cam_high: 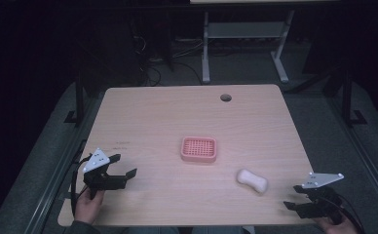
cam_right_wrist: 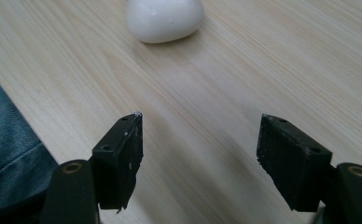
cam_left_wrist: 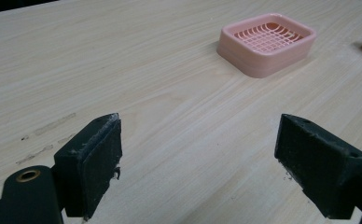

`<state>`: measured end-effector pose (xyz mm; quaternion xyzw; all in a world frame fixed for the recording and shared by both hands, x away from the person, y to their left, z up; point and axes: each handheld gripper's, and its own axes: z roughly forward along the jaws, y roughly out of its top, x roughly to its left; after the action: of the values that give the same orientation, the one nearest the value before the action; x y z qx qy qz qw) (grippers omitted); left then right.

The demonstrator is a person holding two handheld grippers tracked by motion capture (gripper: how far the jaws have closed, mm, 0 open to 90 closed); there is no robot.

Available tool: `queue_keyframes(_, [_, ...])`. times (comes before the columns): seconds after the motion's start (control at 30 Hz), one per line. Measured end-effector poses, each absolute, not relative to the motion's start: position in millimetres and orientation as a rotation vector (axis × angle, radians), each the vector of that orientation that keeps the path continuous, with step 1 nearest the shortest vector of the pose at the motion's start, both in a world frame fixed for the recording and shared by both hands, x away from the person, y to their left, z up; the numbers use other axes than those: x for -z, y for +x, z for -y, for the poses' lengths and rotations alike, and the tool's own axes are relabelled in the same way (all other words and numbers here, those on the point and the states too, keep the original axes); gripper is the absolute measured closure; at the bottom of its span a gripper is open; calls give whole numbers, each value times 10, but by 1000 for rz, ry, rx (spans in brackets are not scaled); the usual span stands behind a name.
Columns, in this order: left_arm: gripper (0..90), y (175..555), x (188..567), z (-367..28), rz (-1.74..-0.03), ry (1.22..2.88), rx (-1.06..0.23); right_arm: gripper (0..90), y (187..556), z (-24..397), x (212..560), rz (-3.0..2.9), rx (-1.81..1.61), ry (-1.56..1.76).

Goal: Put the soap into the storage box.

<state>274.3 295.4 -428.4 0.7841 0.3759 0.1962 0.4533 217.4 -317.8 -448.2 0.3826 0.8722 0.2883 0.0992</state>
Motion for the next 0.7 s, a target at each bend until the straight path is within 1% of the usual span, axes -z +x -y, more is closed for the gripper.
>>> queue_keyframes(0.27, [146, 2739, 4288, -2953, -930, 1940, -488, 293, 2218, 3076, 4443, -2609, -831, 1106])
queue_keyframes(0.7, [145, 2737, 4279, -2970, -933, 1934, -493, 293, 2461, 2813, 4243, -2695, -752, 985])
